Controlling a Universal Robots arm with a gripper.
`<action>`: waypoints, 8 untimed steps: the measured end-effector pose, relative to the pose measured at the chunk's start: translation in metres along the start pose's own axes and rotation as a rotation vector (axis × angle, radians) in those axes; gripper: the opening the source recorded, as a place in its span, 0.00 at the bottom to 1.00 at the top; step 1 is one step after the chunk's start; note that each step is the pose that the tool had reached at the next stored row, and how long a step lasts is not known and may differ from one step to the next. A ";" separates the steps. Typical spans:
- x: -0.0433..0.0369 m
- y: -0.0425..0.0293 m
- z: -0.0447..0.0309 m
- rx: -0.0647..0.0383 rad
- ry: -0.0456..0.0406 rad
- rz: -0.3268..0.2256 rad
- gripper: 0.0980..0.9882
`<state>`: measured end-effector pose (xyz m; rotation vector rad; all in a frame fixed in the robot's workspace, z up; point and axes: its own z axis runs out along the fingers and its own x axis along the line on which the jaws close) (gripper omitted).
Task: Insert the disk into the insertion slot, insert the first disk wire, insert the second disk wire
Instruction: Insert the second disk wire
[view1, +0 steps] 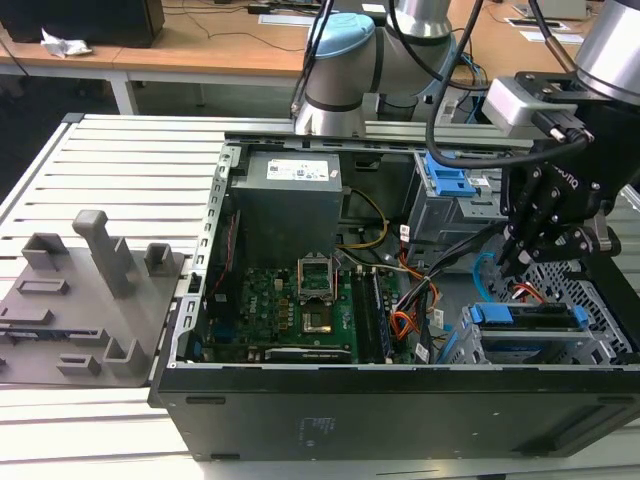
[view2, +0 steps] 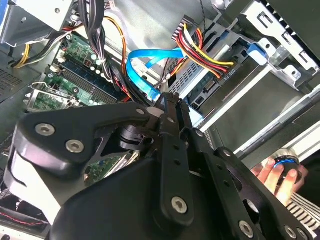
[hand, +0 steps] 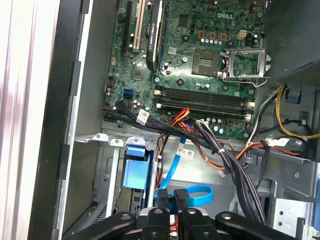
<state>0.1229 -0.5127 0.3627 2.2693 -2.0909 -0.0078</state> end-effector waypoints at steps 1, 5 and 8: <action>0.0001 0.0000 0.0001 0.000 0.0002 0.000 0.07; 0.0247 0.0017 0.0031 0.000 0.0014 0.000 0.07; 0.0278 -0.0036 0.0091 -0.001 -0.0009 0.008 0.07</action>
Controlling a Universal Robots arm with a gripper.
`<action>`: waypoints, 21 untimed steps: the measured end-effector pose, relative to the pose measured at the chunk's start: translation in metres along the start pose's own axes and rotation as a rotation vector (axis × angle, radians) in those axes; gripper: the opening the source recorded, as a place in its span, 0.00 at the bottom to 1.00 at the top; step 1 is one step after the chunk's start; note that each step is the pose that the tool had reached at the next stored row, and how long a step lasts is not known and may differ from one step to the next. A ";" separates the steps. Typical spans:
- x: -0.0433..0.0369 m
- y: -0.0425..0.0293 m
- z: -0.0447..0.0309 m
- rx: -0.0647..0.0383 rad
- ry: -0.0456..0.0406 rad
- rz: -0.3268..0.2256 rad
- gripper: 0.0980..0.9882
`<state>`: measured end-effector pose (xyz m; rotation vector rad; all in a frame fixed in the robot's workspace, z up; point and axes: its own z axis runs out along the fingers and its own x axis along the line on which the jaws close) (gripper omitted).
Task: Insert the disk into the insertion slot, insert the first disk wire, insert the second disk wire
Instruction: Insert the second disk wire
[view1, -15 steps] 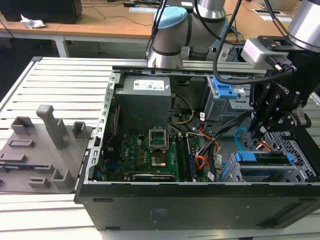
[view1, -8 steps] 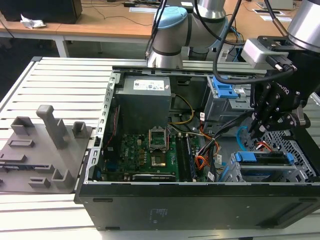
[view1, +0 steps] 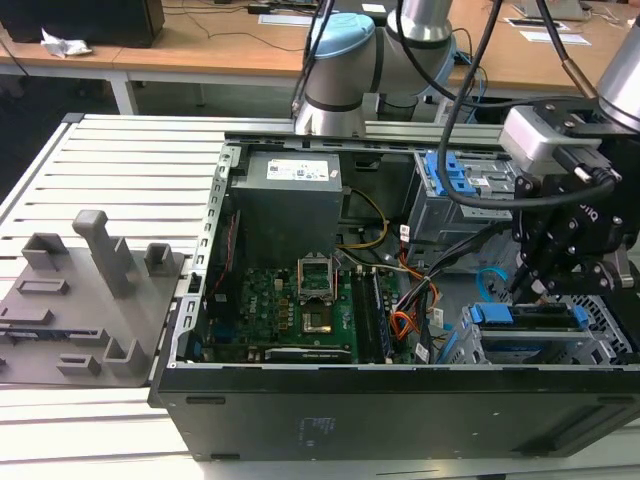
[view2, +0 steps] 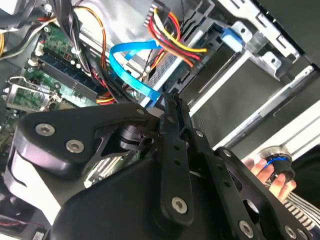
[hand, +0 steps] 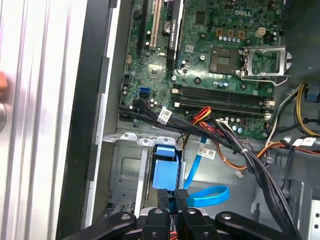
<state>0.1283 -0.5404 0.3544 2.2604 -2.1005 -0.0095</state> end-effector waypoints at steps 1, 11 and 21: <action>0.0000 -0.0002 0.0016 -0.001 -0.0010 0.019 0.07; -0.0013 -0.0170 0.0093 -0.006 -0.0035 0.068 0.07; 0.0033 -0.0191 0.0112 -0.006 -0.0036 0.069 0.07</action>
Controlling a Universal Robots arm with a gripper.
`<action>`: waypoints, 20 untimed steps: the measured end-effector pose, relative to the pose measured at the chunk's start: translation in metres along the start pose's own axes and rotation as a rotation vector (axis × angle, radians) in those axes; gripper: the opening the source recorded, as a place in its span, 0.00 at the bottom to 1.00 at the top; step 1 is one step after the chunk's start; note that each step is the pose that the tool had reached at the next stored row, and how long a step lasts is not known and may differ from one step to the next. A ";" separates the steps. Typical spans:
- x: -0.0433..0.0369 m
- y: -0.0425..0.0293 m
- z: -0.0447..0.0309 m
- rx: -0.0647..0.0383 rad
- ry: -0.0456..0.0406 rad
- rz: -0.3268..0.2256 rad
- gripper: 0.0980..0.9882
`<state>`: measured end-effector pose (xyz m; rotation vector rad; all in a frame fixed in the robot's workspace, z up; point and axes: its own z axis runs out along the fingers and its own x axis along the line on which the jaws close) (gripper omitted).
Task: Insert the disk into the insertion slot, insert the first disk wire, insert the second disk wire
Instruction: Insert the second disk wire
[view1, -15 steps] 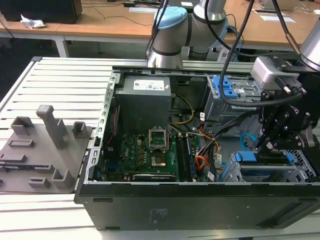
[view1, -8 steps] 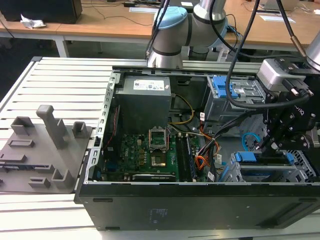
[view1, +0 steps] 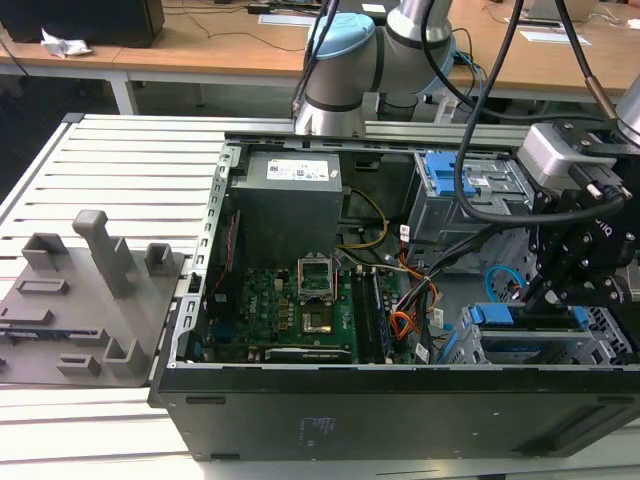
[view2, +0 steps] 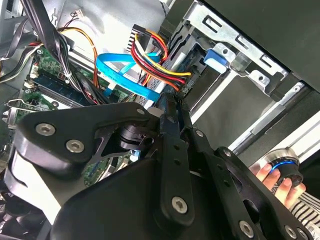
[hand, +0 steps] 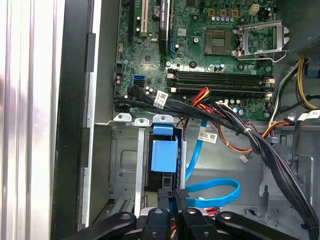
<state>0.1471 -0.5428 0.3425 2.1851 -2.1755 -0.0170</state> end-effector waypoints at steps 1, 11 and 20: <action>0.0001 -0.0002 0.0003 0.000 0.0000 0.000 0.07; 0.0000 -0.0024 0.0046 -0.001 -0.0010 0.000 0.08; -0.0013 -0.0006 -0.0297 0.002 0.0023 0.000 0.01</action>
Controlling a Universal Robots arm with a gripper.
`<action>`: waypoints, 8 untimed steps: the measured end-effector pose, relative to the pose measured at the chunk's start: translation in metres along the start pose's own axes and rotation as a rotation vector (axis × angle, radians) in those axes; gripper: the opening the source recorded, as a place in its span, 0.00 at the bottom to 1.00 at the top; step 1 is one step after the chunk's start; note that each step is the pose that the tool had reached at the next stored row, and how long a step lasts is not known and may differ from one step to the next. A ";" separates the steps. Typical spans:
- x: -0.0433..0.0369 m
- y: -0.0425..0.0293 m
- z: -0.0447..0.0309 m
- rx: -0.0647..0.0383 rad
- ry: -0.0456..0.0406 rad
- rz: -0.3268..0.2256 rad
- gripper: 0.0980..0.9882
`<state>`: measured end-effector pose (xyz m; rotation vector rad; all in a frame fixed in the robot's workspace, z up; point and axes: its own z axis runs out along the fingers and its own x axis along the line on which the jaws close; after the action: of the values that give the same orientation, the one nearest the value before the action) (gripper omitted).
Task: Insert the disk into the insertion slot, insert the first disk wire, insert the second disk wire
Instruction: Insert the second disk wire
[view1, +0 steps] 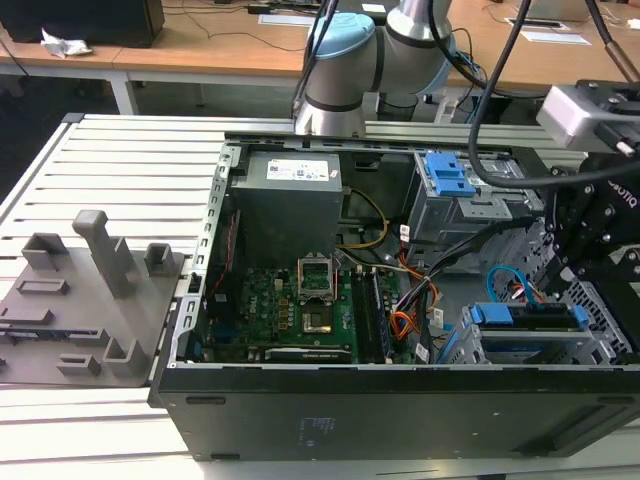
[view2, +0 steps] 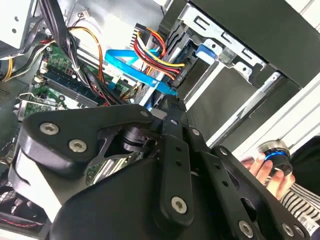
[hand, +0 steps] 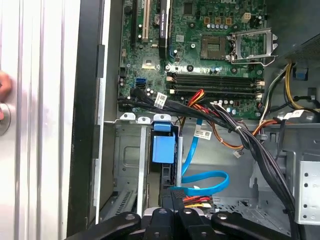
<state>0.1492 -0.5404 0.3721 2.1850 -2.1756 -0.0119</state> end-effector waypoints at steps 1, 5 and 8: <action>0.0000 0.0000 0.0000 0.000 -0.0002 0.000 0.01; -0.0001 0.0121 0.0005 0.000 0.0001 0.000 0.01; -0.0001 0.0194 0.0009 0.000 0.0000 0.000 0.01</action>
<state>0.1298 -0.5405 0.3721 2.1850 -2.1758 -0.0117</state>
